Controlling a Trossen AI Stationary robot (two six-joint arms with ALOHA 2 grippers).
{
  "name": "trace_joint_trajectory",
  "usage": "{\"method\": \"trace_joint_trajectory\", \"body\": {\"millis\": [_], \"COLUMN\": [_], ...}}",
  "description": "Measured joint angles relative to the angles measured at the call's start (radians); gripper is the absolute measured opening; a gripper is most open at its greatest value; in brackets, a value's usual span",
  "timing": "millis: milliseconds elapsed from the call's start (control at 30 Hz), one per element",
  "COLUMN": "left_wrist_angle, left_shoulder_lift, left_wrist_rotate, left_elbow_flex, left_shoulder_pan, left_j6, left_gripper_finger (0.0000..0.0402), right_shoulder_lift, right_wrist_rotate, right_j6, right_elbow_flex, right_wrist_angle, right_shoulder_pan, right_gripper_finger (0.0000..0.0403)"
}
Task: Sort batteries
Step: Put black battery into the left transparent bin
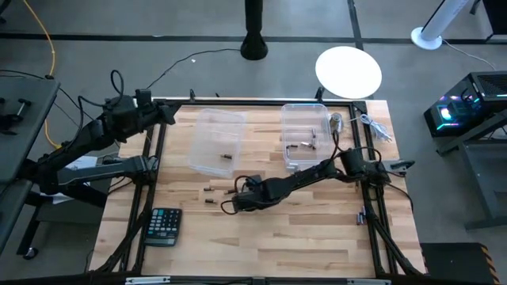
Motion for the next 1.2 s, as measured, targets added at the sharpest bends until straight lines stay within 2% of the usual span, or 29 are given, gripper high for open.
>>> {"method": "trace_joint_trajectory", "body": {"millis": [200,333,467,600,733,867,1033,1200], "left_wrist_angle": [0.097,0.158,0.179,0.177,0.175,0.175,0.175,0.175], "left_shoulder_lift": [-0.007,-0.01,-0.011,-0.011,-0.014,-0.014,-0.014,-0.014], "left_wrist_rotate": [0.053,0.098,0.132,0.169,0.187,0.187,0.184,0.18], "left_elbow_flex": [0.0,0.0,0.0,0.0,0.0,0.0,0.0,0.0], "left_shoulder_pan": [0.0,0.0,0.0,0.0,0.0,0.0,0.0,0.0], "left_j6": [0.042,0.09,0.118,0.124,0.124,0.119,0.106,0.088], "left_gripper_finger": [0.0,0.0,0.0,0.0,0.0,0.0,0.0,0.0], "right_shoulder_lift": [0.1,0.13,0.119,0.112,0.1,0.061,0.015,0.047], "right_wrist_rotate": [-0.005,0.018,0.032,-0.042,-0.094,-0.089,-0.104,-0.078], "right_j6": [0.028,-0.035,-0.222,-0.437,-0.578,-0.715,-0.959,-1.184], "right_elbow_flex": [0.161,0.221,0.221,0.221,0.219,0.214,0.217,0.212], "right_wrist_angle": [-0.18,-0.274,-0.274,-0.28,-0.298,-0.313,-0.253,-0.19], "right_shoulder_pan": [-0.004,-0.002,-0.009,-0.034,-0.051,-0.07,-0.091,-0.1], "right_gripper_finger": [0.0202,0.0148,0.0081,0.006,0.008,0.013,0.0191,0.0209]}}
